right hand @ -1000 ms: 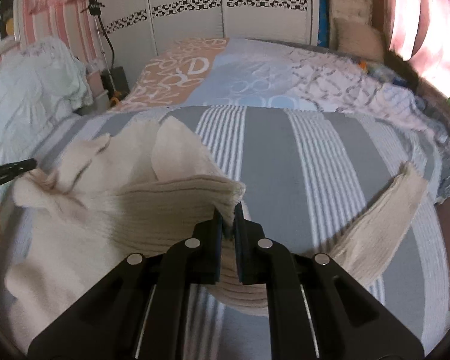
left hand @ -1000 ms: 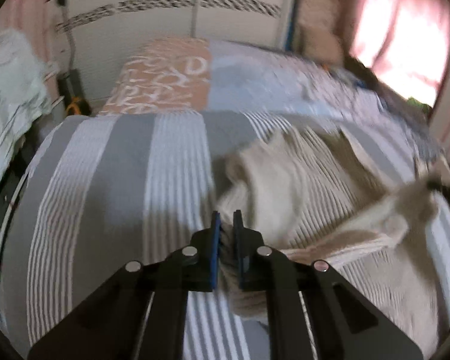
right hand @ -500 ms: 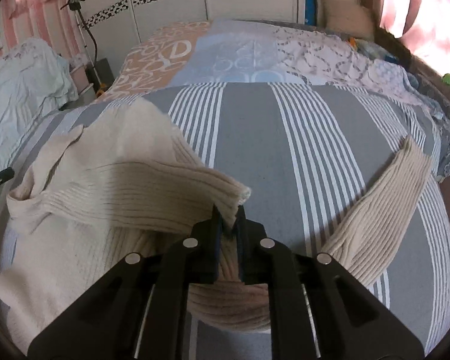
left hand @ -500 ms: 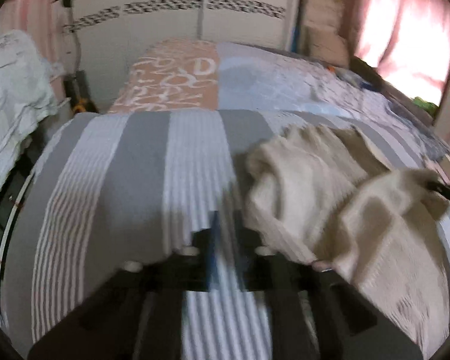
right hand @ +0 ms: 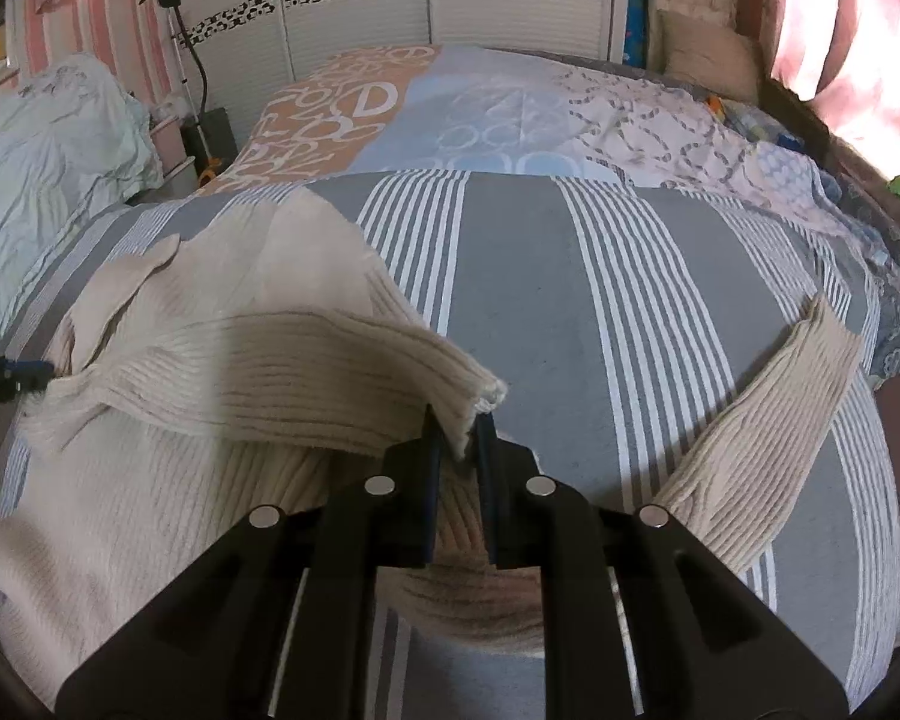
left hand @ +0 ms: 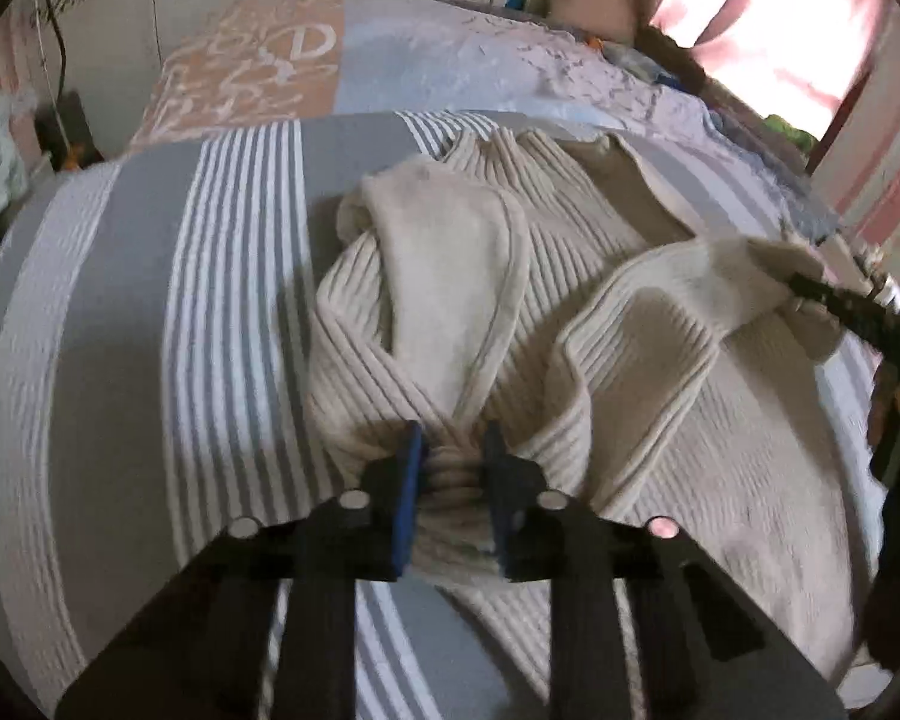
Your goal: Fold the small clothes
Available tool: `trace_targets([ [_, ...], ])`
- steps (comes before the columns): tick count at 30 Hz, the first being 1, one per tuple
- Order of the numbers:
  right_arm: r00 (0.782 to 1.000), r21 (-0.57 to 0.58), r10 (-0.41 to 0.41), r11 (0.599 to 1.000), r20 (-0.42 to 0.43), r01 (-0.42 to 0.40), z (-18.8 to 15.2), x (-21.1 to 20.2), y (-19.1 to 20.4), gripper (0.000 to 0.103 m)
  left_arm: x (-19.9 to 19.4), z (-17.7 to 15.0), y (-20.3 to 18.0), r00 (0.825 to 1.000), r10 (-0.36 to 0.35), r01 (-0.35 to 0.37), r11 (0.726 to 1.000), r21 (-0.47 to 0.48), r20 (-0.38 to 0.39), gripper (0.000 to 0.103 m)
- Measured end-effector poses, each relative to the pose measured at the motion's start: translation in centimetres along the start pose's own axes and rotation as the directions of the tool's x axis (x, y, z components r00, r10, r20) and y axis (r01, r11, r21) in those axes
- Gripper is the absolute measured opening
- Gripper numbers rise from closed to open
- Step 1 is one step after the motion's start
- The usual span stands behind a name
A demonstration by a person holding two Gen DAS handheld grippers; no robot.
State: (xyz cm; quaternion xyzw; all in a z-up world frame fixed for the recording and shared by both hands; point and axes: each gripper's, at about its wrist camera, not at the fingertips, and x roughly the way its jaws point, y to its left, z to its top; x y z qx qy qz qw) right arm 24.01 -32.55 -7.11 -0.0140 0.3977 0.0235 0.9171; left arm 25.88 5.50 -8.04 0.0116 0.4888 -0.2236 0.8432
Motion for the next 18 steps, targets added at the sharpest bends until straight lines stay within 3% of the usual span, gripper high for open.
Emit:
trace_targets([
  [7,0.995,0.011,0.039,0.999,0.089,-0.040,0.9,-3.2,0.1,0.010,-2.4,1.4,2.4,0.996,0.009,-0.002,0.997,-0.083,0.089,0.008],
  [11,0.996,0.015,0.002,1.000,0.086,-0.004,1.3,-2.8,0.0,0.010,-3.4,2.1,4.2,0.993,0.028,-0.014,0.992,-0.123,0.117,0.008],
  [15,0.993,0.082,0.079,0.993,0.083,-0.086,1.5,-2.6,-0.4,0.006,-4.7,3.4,5.0,0.982,0.098,-0.081,0.991,-0.110,0.162,0.008],
  [18,0.997,0.054,0.055,0.997,0.053,-0.058,2.1,-1.5,0.7,0.006,-4.8,4.2,6.0,0.979,0.118,-0.101,0.989,-0.110,0.164,0.008],
])
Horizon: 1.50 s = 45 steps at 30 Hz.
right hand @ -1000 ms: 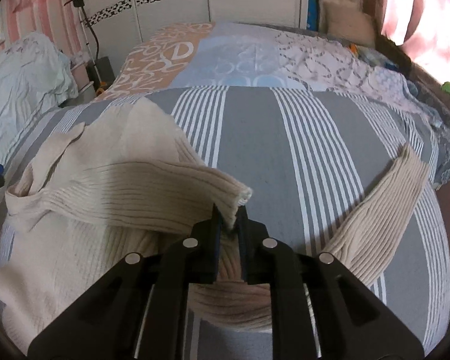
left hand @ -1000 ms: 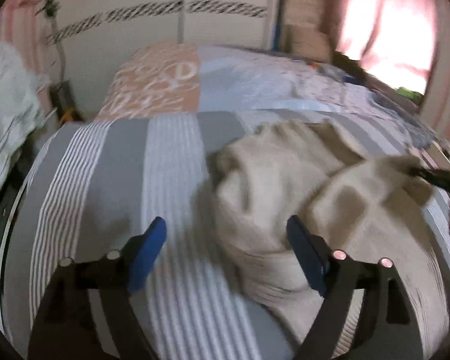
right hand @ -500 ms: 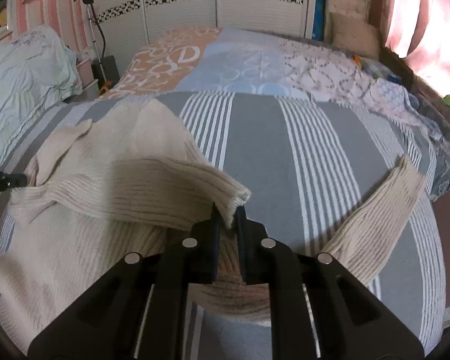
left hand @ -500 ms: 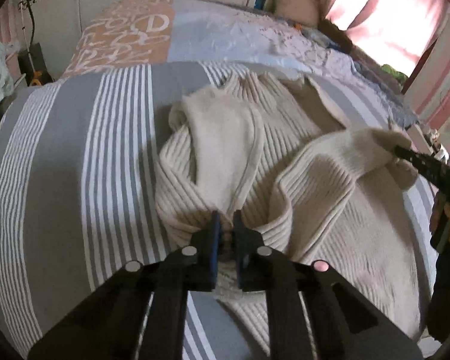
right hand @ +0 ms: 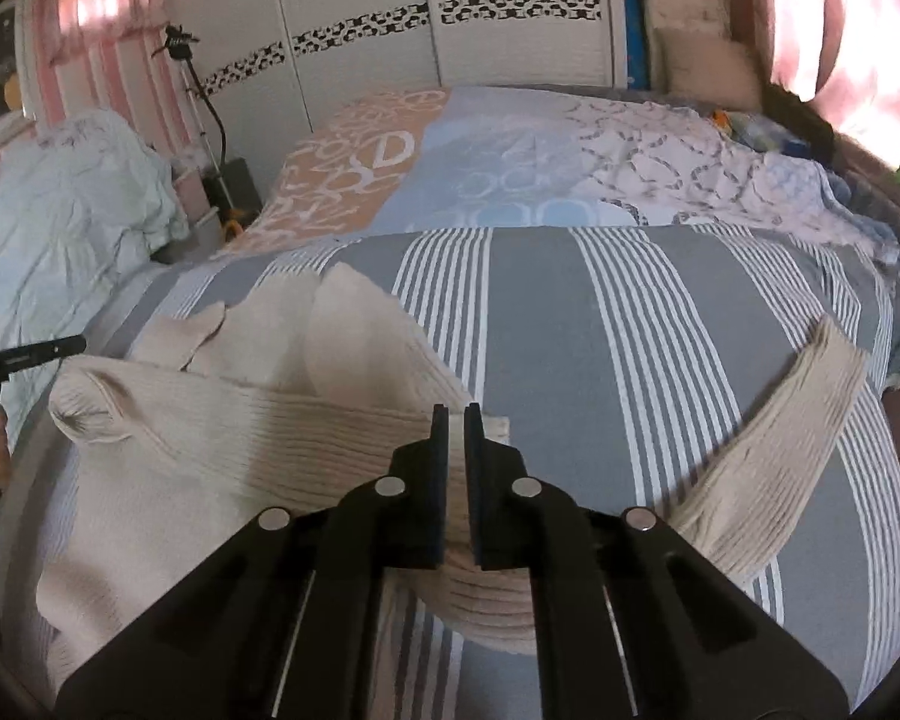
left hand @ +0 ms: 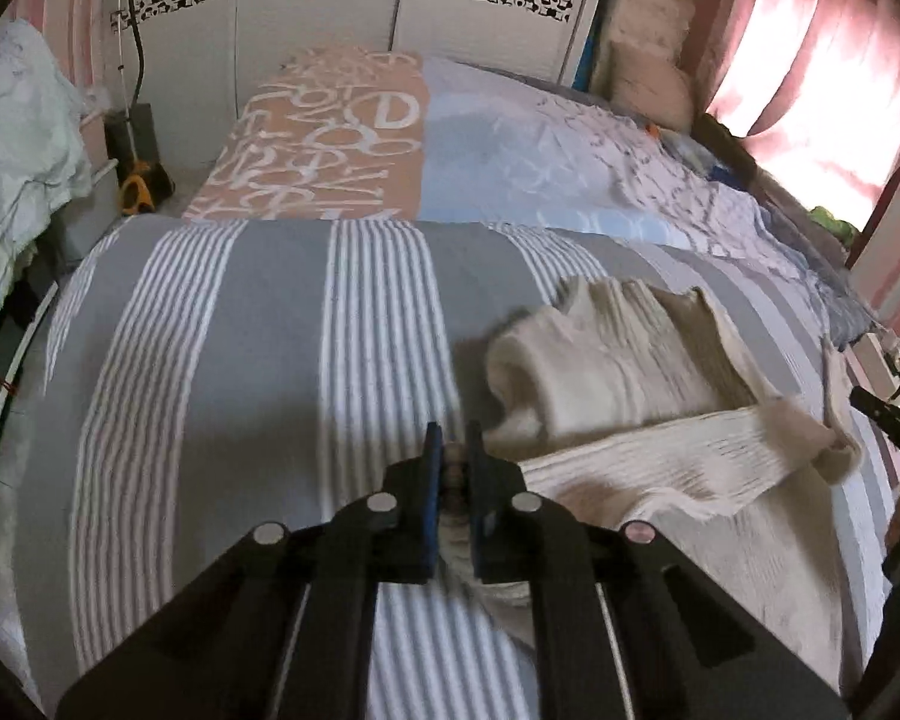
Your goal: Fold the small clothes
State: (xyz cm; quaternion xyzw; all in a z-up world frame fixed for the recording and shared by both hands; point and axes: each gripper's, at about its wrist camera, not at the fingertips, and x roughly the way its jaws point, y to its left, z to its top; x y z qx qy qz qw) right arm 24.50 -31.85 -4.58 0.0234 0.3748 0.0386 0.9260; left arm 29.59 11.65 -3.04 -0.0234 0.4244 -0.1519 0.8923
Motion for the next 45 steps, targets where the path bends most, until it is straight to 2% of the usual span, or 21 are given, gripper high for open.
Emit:
trace_targets([
  [5,0.998,0.076,0.030,0.997,-0.056,-0.026,-0.3,1.9,-1.2,0.008,2.7,-1.7,-0.7,0.997,0.027,-0.022,0.997,0.072,-0.068,0.009],
  [7,0.998,0.079,0.033,0.997,-0.059,-0.028,-0.3,1.9,-1.3,0.026,2.5,-2.1,0.0,0.997,0.022,-0.018,0.999,0.049,-0.070,0.014],
  [9,0.997,0.071,0.039,0.997,-0.062,-0.035,-0.3,1.9,-1.1,0.032,1.4,-2.1,1.0,0.999,0.016,-0.016,1.000,0.020,-0.043,0.031],
  [10,0.997,0.056,0.042,0.998,-0.058,-0.039,-0.3,1.7,-0.6,0.032,0.6,-2.1,1.4,0.999,0.038,-0.038,0.999,0.014,-0.021,0.045],
  [11,0.997,0.041,0.049,0.998,-0.056,-0.047,-0.3,1.6,-0.1,0.032,-0.3,-2.1,1.4,0.998,0.055,-0.055,0.998,0.016,-0.003,0.051],
  [13,0.995,-0.010,0.074,0.997,-0.063,-0.075,-0.5,1.9,1.5,0.032,-1.5,-2.6,0.8,0.999,0.049,-0.049,0.998,0.043,0.007,0.051],
  [15,0.993,-0.071,0.082,0.994,-0.091,-0.088,-0.9,2.8,3.3,0.032,-1.7,-3.4,-1.0,0.999,0.039,-0.039,0.994,0.099,-0.005,0.056],
  [18,0.989,-0.171,0.014,0.984,-0.146,-0.039,-2.1,4.7,5.2,0.031,0.4,-4.9,-3.9,0.994,0.102,-0.091,0.975,0.202,-0.045,0.056],
  [19,0.987,-0.182,0.008,0.983,-0.161,-0.037,-2.5,5.0,5.2,0.031,1.5,-5.5,-4.8,0.989,0.139,-0.122,0.961,0.247,-0.055,0.056],
  [21,0.984,-0.189,0.003,0.981,-0.179,-0.037,-3.1,5.1,4.6,0.030,2.8,-6.8,-5.7,0.983,0.169,-0.138,0.940,0.312,-0.074,0.056],
  [25,0.982,-0.190,-0.008,0.981,-0.187,-0.028,-3.4,4.7,2.7,0.030,2.8,-8.3,-5.0,0.979,0.190,-0.152,0.917,0.368,-0.068,0.058],
  [27,0.982,-0.215,-0.043,0.977,-0.182,0.003,-3.5,4.7,2.2,0.030,2.9,-8.3,-4.1,0.974,0.213,-0.171,0.912,0.373,-0.073,0.069],
  [28,0.983,-0.206,-0.025,0.978,-0.183,-0.013,-3.5,4.7,1.9,0.030,2.9,-8.3,-3.5,0.973,0.220,-0.179,0.911,0.372,-0.071,0.071],
  [31,0.988,-0.174,0.030,0.983,-0.149,-0.056,-3.1,3.5,1.7,0.030,2.4,-8.0,-2.4,0.980,0.181,-0.145,0.931,0.336,-0.079,0.072],
  [34,0.991,-0.166,0.106,0.979,-0.083,-0.119,-2.4,1.5,2.8,0.031,0.8,-7.6,-3.4,0.985,0.166,-0.143,0.930,0.338,-0.040,0.072],
  [37,0.984,-0.198,0.161,0.965,-0.077,-0.173,-2.0,1.7,5.7,0.031,-0.5,-6.7,-5.2,0.997,0.072,-0.061,0.945,0.322,-0.023,0.072],
  [42,0.981,-0.235,0.148,0.956,-0.128,-0.175,-2.7,4.9,9.0,0.031,2.2,-5.2,-7.8,0.999,0.008,0.006,0.956,0.294,-0.048,0.072],
  [44,0.983,-0.249,0.112,0.957,-0.147,-0.147,-3.1,5.9,8.8,0.028,4.4,-5.1,-8.3,0.996,0.019,0.005,0.960,0.281,-0.083,0.072],
  [45,0.985,-0.258,0.095,0.957,-0.147,-0.131,-3.3,5.9,8.6,0.020,5.1,-5.3,-8.3,0.995,0.036,-0.008,0.960,0.281,-0.095,0.072],
])
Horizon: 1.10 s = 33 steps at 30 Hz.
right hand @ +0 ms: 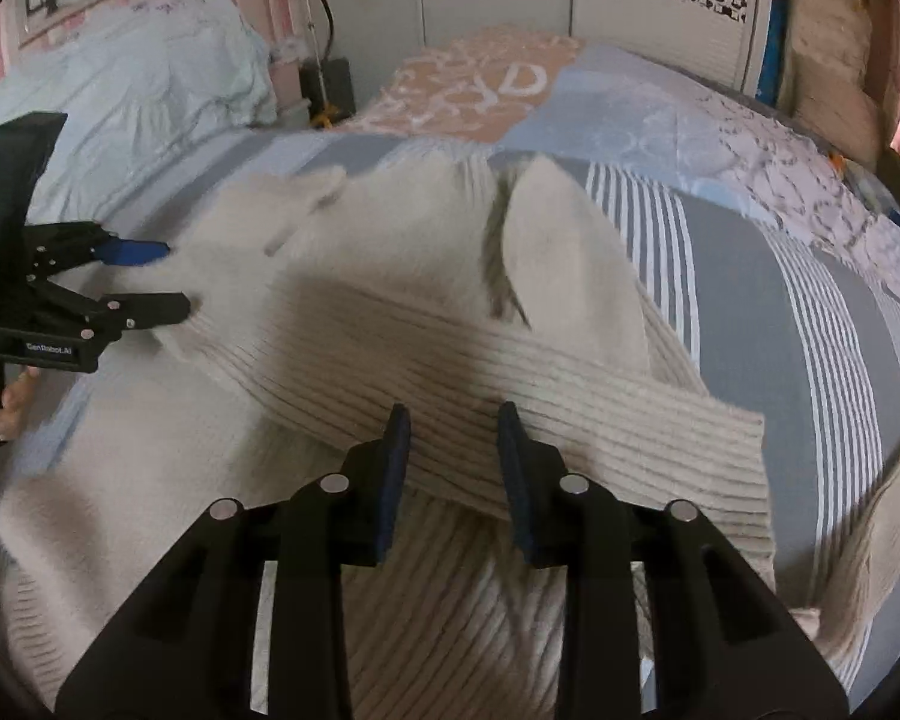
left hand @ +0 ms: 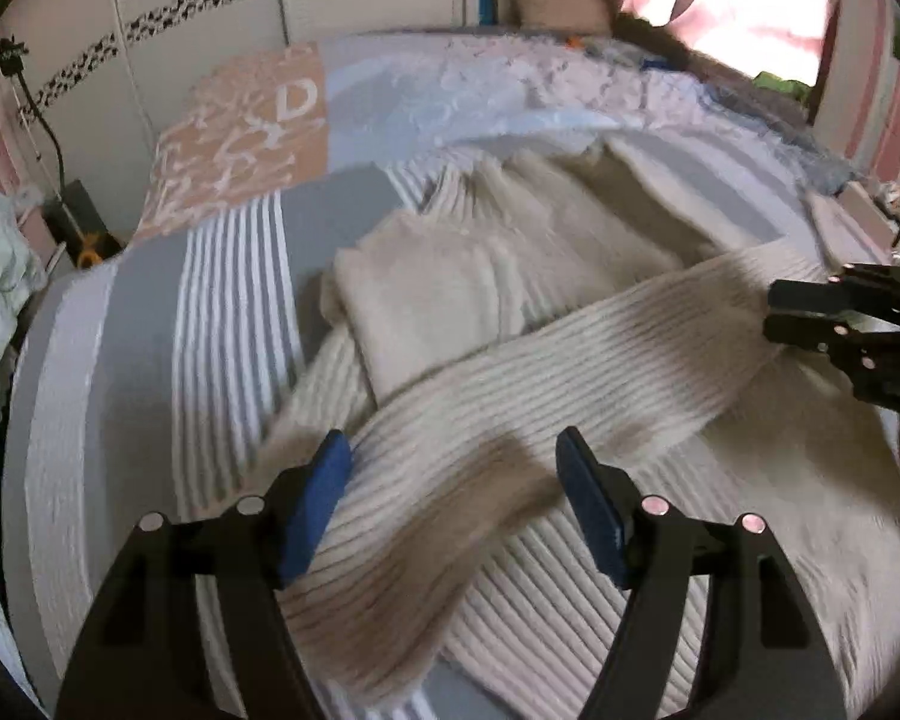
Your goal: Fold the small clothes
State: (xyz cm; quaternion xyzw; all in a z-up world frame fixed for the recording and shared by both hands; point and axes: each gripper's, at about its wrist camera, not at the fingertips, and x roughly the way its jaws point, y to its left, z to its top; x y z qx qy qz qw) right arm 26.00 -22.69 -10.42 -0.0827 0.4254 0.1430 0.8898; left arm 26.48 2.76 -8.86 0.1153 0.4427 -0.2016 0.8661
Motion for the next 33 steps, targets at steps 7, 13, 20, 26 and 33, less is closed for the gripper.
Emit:
trace_targets([
  [7,0.991,0.136,0.133,0.982,0.028,-0.135,-0.2,-1.8,-4.5,0.019,-0.5,-1.9,0.3,0.996,0.086,-0.086,0.994,0.065,0.006,0.073],
  [13,0.999,0.163,0.050,0.986,-0.016,-0.047,3.3,0.1,-9.3,0.038,-2.0,-1.3,-0.1,0.999,0.012,-0.012,1.000,0.012,0.043,0.074],
  [20,0.989,0.076,0.023,0.997,-0.145,-0.012,4.0,4.9,-9.1,0.035,-0.7,-0.4,0.2,0.997,0.048,-0.043,0.995,-0.085,0.054,0.074],
  [26,0.963,-0.146,-0.244,0.963,-0.114,0.226,3.1,4.6,-6.6,0.005,0.3,1.1,0.7,0.988,0.144,-0.136,0.982,-0.133,0.048,0.074],
  [33,0.909,-0.067,-0.409,0.912,-0.086,0.404,3.0,2.9,-11.2,0.005,2.1,3.3,2.0,0.975,0.219,-0.216,0.974,-0.070,0.037,0.074],
])
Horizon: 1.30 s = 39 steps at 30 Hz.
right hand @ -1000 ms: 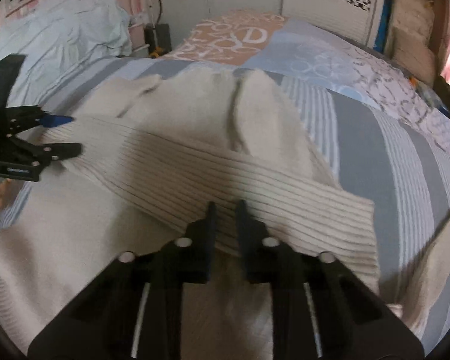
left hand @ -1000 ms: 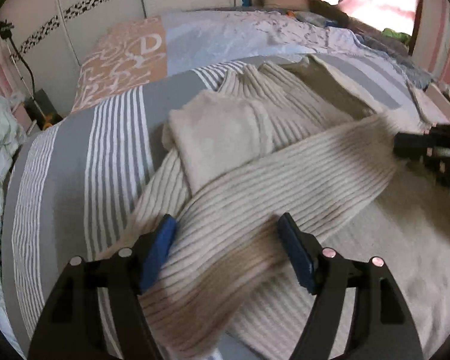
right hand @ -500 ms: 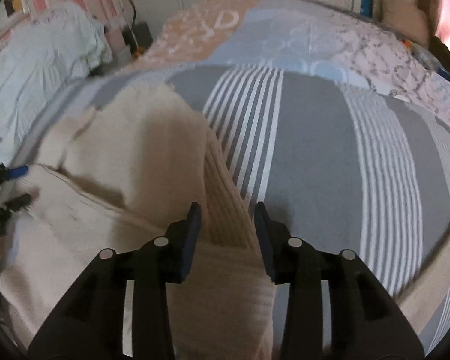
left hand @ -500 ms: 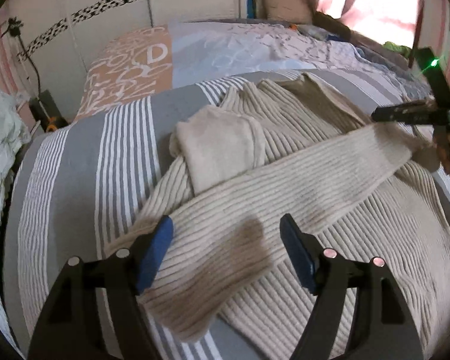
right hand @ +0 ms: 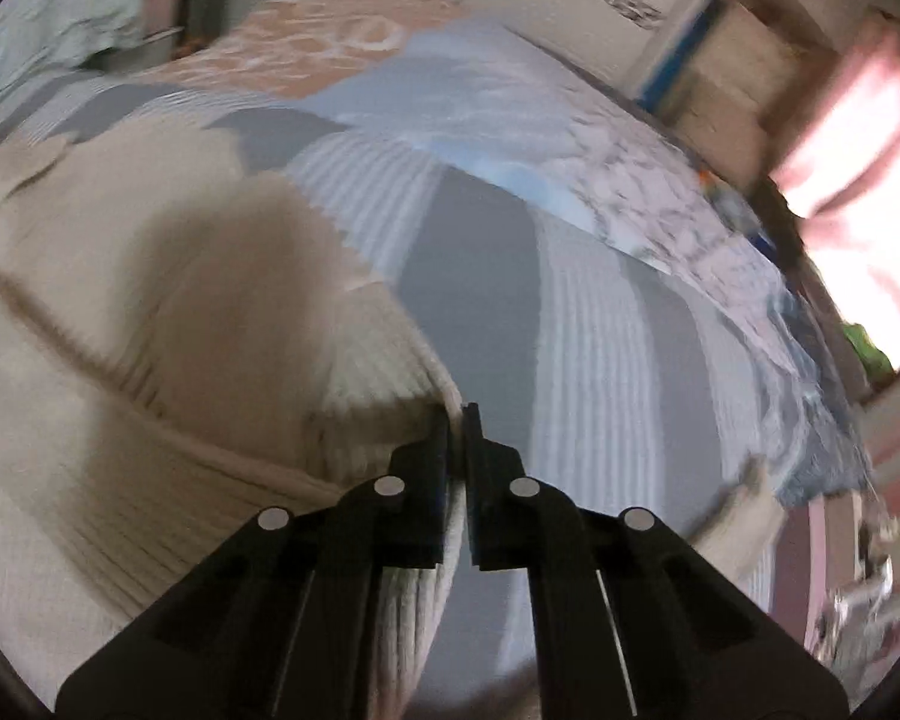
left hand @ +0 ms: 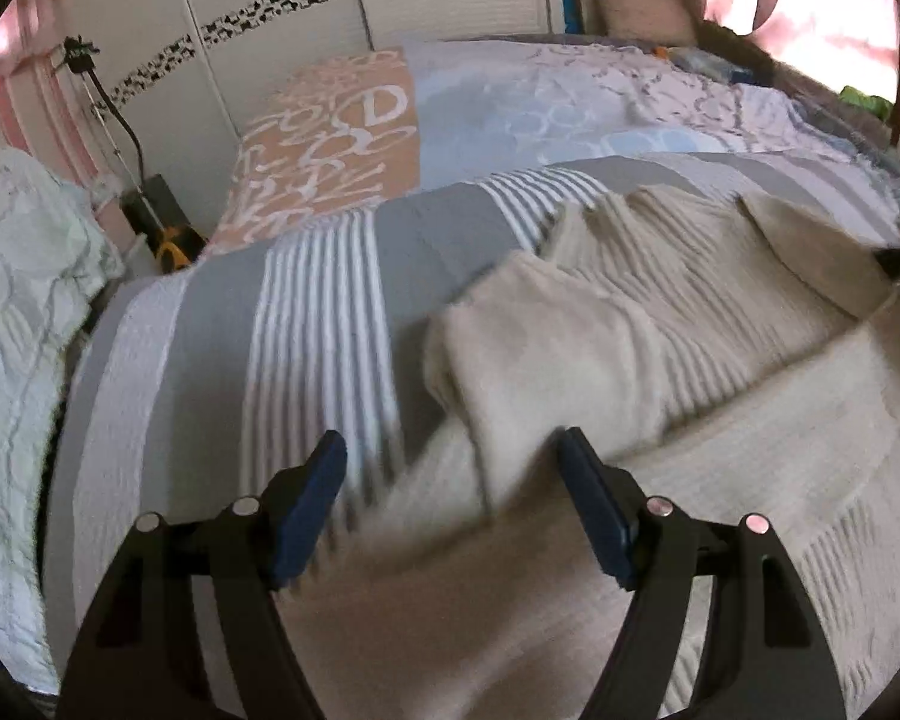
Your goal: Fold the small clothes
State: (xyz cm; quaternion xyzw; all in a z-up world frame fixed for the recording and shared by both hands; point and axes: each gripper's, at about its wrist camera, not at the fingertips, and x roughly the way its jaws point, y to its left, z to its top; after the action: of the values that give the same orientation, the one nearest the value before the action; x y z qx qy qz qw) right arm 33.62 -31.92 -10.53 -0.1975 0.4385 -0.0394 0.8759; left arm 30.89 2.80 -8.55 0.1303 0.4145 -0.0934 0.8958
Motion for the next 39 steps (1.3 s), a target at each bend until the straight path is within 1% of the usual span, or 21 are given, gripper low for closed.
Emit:
trace_targets([
  [2,0.999,0.004,-0.041,0.999,-0.004,0.041,-0.1,0.6,-1.0,0.005,0.4,0.3,0.1,1.000,0.000,0.000,1.000,0.014,-0.001,0.074],
  [4,0.999,-0.027,-0.036,0.999,-0.036,0.035,-0.3,1.8,-0.7,0.005,0.6,0.2,-0.3,1.000,0.016,-0.016,0.999,0.036,0.001,0.074],
  [5,0.999,-0.044,-0.035,0.998,-0.027,0.034,-0.5,1.6,-0.4,0.008,0.6,0.0,-0.5,1.000,0.028,-0.029,0.999,0.046,0.004,0.074],
  [6,1.000,-0.033,-0.016,0.999,-0.024,0.016,-0.6,1.3,-0.5,0.015,0.5,0.0,-0.5,0.999,0.034,-0.034,0.998,0.050,0.008,0.074],
  [7,0.999,-0.001,0.033,0.999,-0.015,-0.033,-0.8,0.5,-0.9,0.022,0.1,-0.2,-0.6,0.999,0.029,-0.030,0.998,0.052,0.013,0.074],
  [8,0.996,0.055,0.085,0.995,0.022,-0.086,-1.1,-1.3,-1.8,0.023,-0.4,-0.3,-0.5,1.000,0.023,-0.024,0.998,0.051,0.017,0.074],
  [11,0.990,0.101,0.092,0.990,0.105,-0.103,-2.1,-6.4,-2.6,0.032,-3.2,-1.1,-0.3,0.999,0.015,-0.018,0.998,0.065,0.046,0.074],
  [13,0.980,0.125,0.145,0.979,0.134,-0.162,-3.7,-9.2,-2.6,0.040,-5.1,-2.0,-0.4,0.998,-0.016,0.013,0.998,0.062,0.053,0.074],
  [14,0.968,0.138,0.206,0.964,0.139,-0.225,-5.1,-10.5,-2.0,0.042,-6.0,-2.6,-0.5,0.998,-0.042,0.039,0.998,0.056,0.051,0.074],
  [17,0.934,0.158,0.343,0.921,0.099,-0.355,-8.9,-12.0,0.6,0.042,-8.0,-5.0,-1.5,0.993,-0.117,0.116,0.992,0.050,0.030,0.074],
  [19,0.927,0.172,0.371,0.911,0.060,-0.376,-11.3,-12.3,2.2,0.042,-8.9,-6.8,-2.5,0.991,-0.135,0.134,0.989,0.061,0.013,0.074],
  [23,0.925,0.223,0.380,0.902,0.001,-0.371,-13.5,-11.0,3.7,0.040,-9.2,-9.4,-4.4,0.983,-0.178,0.181,0.981,0.069,-0.047,0.074],
  [25,0.918,0.234,0.396,0.892,0.001,-0.386,-14.4,-10.8,4.6,0.028,-8.9,-10.6,-5.6,0.985,-0.158,0.164,0.982,0.094,-0.073,0.073],
  [26,0.920,0.219,0.391,0.897,0.011,-0.384,-14.4,-11.1,5.1,0.022,-8.7,-10.9,-6.1,0.985,-0.149,0.158,0.982,0.106,-0.088,0.068],
  [27,0.921,0.201,0.390,0.901,0.012,-0.384,-14.4,-11.3,5.4,0.010,-8.3,-11.5,-6.6,0.983,-0.149,0.162,0.980,0.117,-0.111,0.056],
  [28,0.929,0.176,0.370,0.914,0.012,-0.366,-14.3,-11.4,5.5,0.009,-8.3,-11.8,-6.7,0.982,-0.150,0.164,0.979,0.119,-0.115,0.055],
  [30,0.972,0.097,0.235,0.967,0.001,-0.234,-14.2,-12.0,6.0,0.008,-8.7,-12.2,-6.9,0.986,-0.130,0.144,0.980,0.137,-0.104,0.047],
  [31,0.982,0.072,0.188,0.980,-0.003,-0.187,-14.3,-11.9,6.1,0.008,-8.9,-12.4,-6.9,0.987,-0.121,0.135,0.981,0.139,-0.103,0.045],
  [32,0.984,0.077,0.177,0.981,-0.009,-0.176,-14.6,-11.8,5.8,0.008,-8.9,-12.4,-6.7,0.987,-0.119,0.133,0.981,0.138,-0.104,0.042],
  [36,0.966,0.132,0.257,0.958,0.007,-0.256,-15.1,-11.5,4.6,0.009,-9.0,-12.5,-6.6,0.989,-0.109,0.122,0.984,0.127,-0.102,0.041],
  [39,0.949,0.176,0.312,0.932,0.051,-0.316,-14.7,-12.2,3.2,0.021,-9.2,-11.6,-6.2,0.990,-0.110,0.119,0.987,0.110,-0.084,0.045],
])
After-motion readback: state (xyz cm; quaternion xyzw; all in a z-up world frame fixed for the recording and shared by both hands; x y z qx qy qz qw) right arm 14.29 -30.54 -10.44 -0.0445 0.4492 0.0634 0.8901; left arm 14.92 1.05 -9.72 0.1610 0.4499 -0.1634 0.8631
